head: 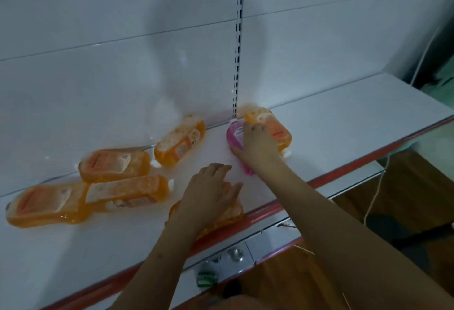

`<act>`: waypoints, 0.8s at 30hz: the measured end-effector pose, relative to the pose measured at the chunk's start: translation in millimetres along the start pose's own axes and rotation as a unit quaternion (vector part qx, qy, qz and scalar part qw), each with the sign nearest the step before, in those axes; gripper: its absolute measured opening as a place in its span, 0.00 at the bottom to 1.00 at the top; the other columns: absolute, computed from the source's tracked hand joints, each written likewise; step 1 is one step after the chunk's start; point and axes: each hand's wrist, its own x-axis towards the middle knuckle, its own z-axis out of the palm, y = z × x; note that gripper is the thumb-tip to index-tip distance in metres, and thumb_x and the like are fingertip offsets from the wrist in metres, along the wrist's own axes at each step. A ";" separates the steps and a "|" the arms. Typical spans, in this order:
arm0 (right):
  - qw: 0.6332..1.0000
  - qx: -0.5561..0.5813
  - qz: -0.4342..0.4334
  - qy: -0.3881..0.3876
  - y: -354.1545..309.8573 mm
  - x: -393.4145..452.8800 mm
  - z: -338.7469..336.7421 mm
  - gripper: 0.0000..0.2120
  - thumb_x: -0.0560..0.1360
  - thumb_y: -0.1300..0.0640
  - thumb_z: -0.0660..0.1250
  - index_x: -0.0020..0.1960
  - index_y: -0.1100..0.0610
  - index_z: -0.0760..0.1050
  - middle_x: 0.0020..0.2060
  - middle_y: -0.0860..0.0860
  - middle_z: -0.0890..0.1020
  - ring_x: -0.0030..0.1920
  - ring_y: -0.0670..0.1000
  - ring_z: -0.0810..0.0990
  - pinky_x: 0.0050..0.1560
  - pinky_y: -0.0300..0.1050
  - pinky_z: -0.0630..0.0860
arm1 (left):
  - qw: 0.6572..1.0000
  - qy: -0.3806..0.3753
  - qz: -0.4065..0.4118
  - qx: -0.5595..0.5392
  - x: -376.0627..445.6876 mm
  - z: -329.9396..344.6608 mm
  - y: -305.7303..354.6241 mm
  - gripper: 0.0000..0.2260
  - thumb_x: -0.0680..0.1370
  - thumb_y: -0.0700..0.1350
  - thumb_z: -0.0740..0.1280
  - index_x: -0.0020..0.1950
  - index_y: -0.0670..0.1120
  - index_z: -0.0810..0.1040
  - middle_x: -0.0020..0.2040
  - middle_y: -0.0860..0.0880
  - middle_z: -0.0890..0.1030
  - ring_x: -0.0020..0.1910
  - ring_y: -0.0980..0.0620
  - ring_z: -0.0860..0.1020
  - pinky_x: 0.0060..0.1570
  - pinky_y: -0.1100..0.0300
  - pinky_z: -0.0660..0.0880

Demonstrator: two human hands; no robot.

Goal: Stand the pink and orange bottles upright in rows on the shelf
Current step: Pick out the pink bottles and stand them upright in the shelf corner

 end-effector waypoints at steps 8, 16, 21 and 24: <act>0.999 0.015 -0.024 -0.031 -9.0 33.4 8.3 0.39 0.69 0.45 0.74 0.71 0.60 0.63 0.60 0.58 0.76 0.58 0.57 0.76 0.55 0.49 0.72 | 0.996 -0.011 -0.067 -0.049 24.9 -8.1 5.2 0.19 0.82 0.58 0.59 0.73 0.56 0.70 0.70 0.56 0.72 0.66 0.57 0.70 0.63 0.60 0.67; 0.723 0.669 0.056 -0.162 27.3 23.3 -64.8 0.11 0.77 0.56 0.68 0.57 0.61 0.78 0.44 0.56 0.85 0.39 0.52 0.85 0.39 0.45 0.83 | 0.828 -0.004 -0.183 -0.530 49.8 -19.8 43.2 0.23 0.79 0.64 0.59 0.65 0.51 0.75 0.59 0.47 0.83 0.54 0.51 0.84 0.54 0.55 0.81; 0.648 0.735 0.011 -0.197 36.1 29.4 -78.3 0.14 0.78 0.53 0.67 0.60 0.60 0.77 0.47 0.59 0.85 0.44 0.59 0.86 0.46 0.54 0.82 | 0.735 0.019 -0.165 -0.657 62.6 -32.8 69.6 0.21 0.78 0.54 0.64 0.64 0.42 0.76 0.54 0.41 0.85 0.53 0.42 0.85 0.44 0.58 0.83; 0.681 0.704 -0.044 -0.195 45.1 40.7 -78.5 0.17 0.77 0.49 0.68 0.62 0.57 0.77 0.52 0.58 0.85 0.52 0.61 0.84 0.57 0.62 0.79 | 0.790 0.097 -0.170 -0.581 61.4 -38.0 68.4 0.18 0.74 0.53 0.68 0.60 0.46 0.79 0.49 0.47 0.86 0.48 0.49 0.86 0.44 0.58 0.82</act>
